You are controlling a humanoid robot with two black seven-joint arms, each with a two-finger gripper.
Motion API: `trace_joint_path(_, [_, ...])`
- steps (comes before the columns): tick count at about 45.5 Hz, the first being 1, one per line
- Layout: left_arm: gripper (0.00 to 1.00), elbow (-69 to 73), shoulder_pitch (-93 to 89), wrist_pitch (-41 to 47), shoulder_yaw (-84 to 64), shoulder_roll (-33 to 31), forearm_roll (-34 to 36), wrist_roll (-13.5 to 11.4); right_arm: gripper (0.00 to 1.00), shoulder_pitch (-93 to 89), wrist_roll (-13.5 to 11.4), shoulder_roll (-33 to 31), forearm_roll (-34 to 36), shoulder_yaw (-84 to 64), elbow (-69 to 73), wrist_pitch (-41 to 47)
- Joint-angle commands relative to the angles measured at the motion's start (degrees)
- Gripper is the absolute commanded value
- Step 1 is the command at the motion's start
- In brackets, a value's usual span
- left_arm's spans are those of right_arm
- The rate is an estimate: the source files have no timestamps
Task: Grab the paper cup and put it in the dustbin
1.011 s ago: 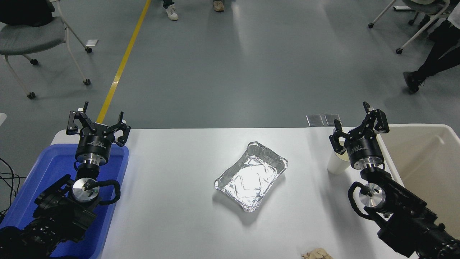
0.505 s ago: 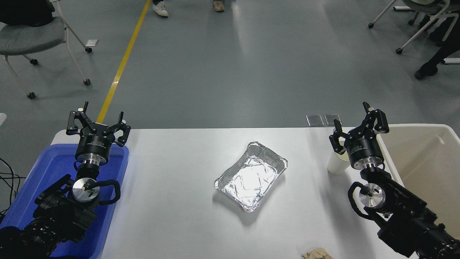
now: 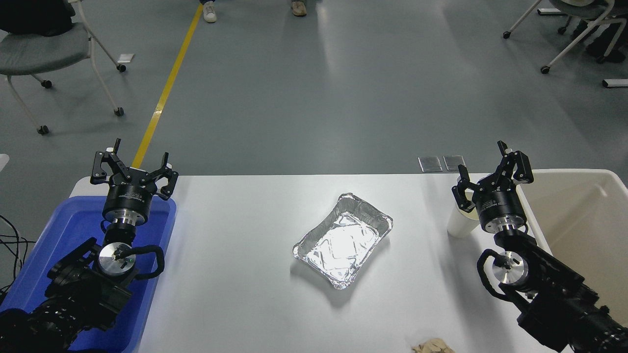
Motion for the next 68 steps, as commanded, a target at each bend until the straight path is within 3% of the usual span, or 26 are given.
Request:
trace_joint_path(1, [0.99,-0.04,-0.07,0.0,0.0,-0.02,-0.05,0.0,1.0,-0.31,-0.04,-0.2,0.0,-0.02,-0.05,0.0])
trace_joint_path(9, [0.99,0.05,-0.07,0.0,0.0,-0.02,-0.05,0.0,1.0,0.39,-0.04,-0.55,0.0,-1.06,0.3,0.0])
trace_joint_path(28, [0.99,-0.04,-0.07,0.0,0.0,-0.02,0.03,0.0,1.0,6.46,-0.04,-12.67,-0.35,-21.01,1.79,2.54])
trace_joint_path(40, [0.99,-0.03,-0.07,0.0,0.0,-0.02,0.03,0.0,1.0,16.64,0.05,-20.85,-0.52,-47.02,8.38,4.39])
trace_joint_path(54, [0.99,0.05,-0.07,0.0,0.0,-0.02,0.03,0.0,1.0,27.19,-0.04,-30.69,-0.79,-60.57,15.59,5.71])
trace_joint_path(62, [0.99,-0.04,-0.07,0.0,0.0,-0.02,0.03,0.0,1.0,33.26,-0.04,-33.77,-1.05,-65.66,18.49,6.76])
trace_joint_path(68, [0.99,0.05,-0.07,0.0,0.0,-0.02,0.03,0.0,1.0,41.25,-0.04,-33.42,-3.33,-73.13,19.19,12.47])
